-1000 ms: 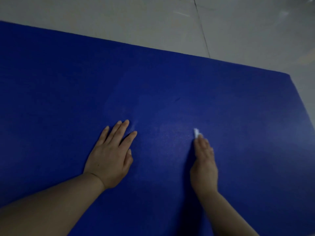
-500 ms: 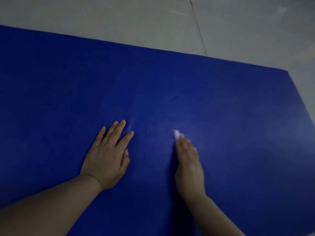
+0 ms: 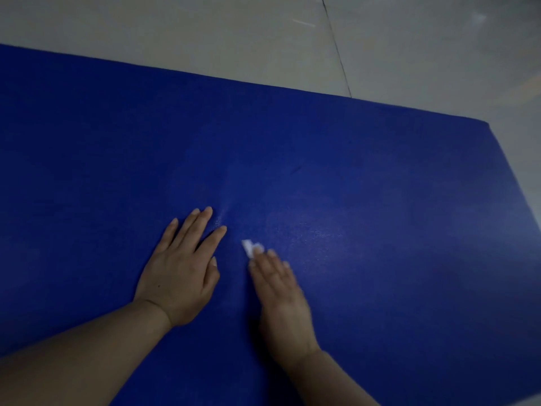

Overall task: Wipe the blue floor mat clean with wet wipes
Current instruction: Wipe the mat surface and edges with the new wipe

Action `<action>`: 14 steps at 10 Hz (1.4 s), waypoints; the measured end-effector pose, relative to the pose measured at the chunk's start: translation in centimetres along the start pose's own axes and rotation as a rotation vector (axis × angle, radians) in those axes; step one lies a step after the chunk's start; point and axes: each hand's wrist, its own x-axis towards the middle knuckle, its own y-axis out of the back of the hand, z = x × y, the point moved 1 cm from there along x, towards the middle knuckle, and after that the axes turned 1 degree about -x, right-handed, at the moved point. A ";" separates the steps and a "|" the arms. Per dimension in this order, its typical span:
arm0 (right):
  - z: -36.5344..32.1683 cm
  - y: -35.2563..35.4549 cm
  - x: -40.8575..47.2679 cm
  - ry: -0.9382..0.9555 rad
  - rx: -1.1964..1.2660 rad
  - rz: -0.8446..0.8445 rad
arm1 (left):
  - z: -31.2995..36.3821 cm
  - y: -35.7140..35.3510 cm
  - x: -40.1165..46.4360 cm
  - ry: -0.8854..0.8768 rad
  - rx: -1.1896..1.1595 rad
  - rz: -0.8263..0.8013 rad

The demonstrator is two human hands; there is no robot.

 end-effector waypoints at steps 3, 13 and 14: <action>5.6 1.2 0.0 -0.496 -0.011 0.176 | 0.0 0.1 0.0 -0.002 -0.015 0.006; 4.9 1.7 -5.1 -0.568 0.030 0.202 | -0.1 -0.1 0.1 -0.013 -0.021 0.015; -2.1 -0.1 -6.5 -0.142 0.038 0.079 | -0.1 -0.1 0.1 -0.015 -0.020 0.009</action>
